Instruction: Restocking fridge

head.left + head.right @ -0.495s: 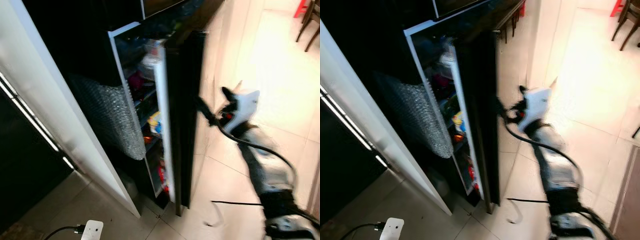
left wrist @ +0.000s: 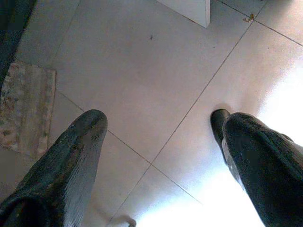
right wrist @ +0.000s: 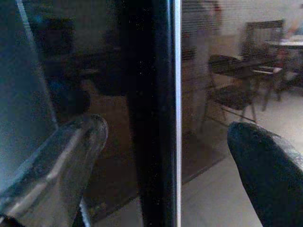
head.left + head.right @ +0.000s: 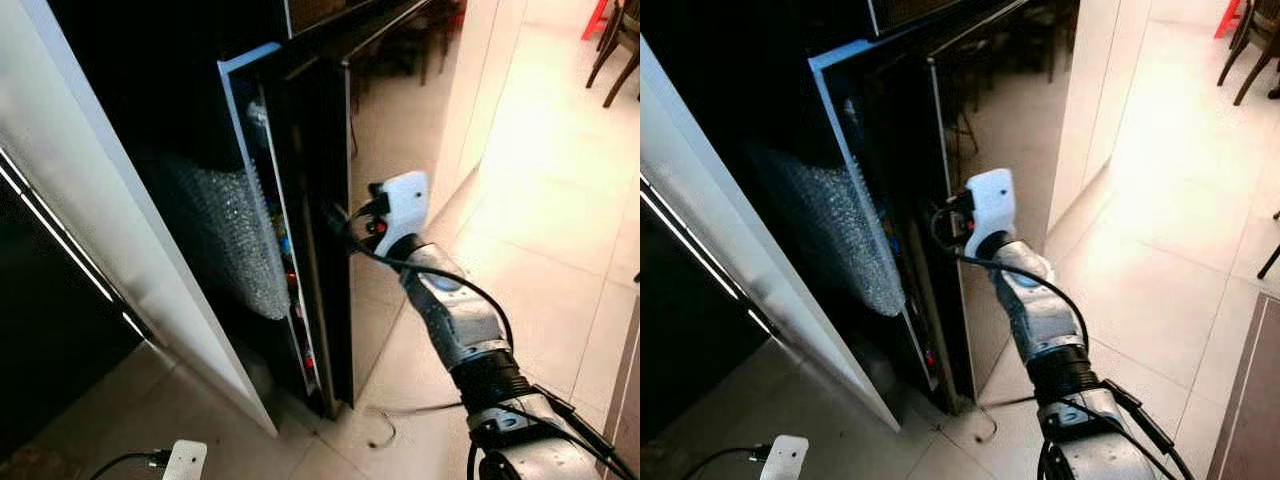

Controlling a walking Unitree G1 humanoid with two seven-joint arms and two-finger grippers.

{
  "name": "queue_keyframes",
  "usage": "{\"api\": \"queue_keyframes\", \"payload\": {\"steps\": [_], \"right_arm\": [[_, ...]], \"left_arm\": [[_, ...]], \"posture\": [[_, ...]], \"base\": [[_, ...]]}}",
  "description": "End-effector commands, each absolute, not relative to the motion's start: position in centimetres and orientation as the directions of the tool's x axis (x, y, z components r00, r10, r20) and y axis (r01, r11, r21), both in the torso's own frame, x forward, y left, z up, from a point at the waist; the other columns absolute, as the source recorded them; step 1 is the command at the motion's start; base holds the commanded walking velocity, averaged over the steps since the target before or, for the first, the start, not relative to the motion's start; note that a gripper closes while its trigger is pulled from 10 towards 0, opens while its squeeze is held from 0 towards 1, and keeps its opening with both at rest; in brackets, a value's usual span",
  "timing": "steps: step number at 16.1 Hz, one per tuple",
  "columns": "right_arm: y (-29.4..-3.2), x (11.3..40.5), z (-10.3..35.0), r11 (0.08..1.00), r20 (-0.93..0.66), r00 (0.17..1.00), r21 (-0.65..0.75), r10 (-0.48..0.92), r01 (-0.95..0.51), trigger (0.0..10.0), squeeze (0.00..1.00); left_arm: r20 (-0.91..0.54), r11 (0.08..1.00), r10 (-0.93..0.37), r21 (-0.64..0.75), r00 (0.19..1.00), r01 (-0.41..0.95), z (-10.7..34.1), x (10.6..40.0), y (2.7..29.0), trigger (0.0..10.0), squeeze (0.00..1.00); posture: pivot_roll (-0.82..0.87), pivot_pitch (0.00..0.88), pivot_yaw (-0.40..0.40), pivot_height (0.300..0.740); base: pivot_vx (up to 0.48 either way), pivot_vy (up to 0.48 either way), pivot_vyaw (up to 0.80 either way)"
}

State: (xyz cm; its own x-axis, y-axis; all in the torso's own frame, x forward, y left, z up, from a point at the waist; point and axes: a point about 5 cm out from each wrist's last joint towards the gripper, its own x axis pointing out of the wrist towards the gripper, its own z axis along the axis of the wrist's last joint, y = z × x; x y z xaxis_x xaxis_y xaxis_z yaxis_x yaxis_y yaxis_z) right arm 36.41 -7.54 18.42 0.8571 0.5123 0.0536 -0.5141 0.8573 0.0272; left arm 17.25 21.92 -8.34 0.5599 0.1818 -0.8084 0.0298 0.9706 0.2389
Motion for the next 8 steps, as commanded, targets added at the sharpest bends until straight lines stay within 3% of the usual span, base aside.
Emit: {"api": "queue_keyframes", "payload": {"steps": [1,4,8], "right_arm": [[-7.3,36.4,19.1,0.851,0.063,0.85,0.012,0.523,-0.525,10.0,0.0],[-8.0,36.6,19.0,0.861,0.061,0.86,0.015,0.506,-0.508,10.0,0.0],[-6.9,37.2,18.4,0.851,0.005,0.851,0.012,0.525,-0.525,10.0,0.0]], "left_arm": [[-0.82,0.968,0.199,0.249,0.537,0.022,-8.6,16.7,22.2,10.0,0.0],[-0.822,0.968,0.195,0.248,0.536,0.028,-8.6,16.6,22.2,10.0,0.0],[-0.819,0.969,0.193,0.246,0.54,0.026,-8.6,16.6,22.1,10.0,0.0]], "posture": [[-0.16,0.0,0.075,0.74],[-0.17,0.0,0.077,0.74],[-0.16,0.0,0.074,0.74]], "base": [[0.0,0.0,0.0],[0.0,0.0,0.0],[0.0,0.0,0.0]]}}
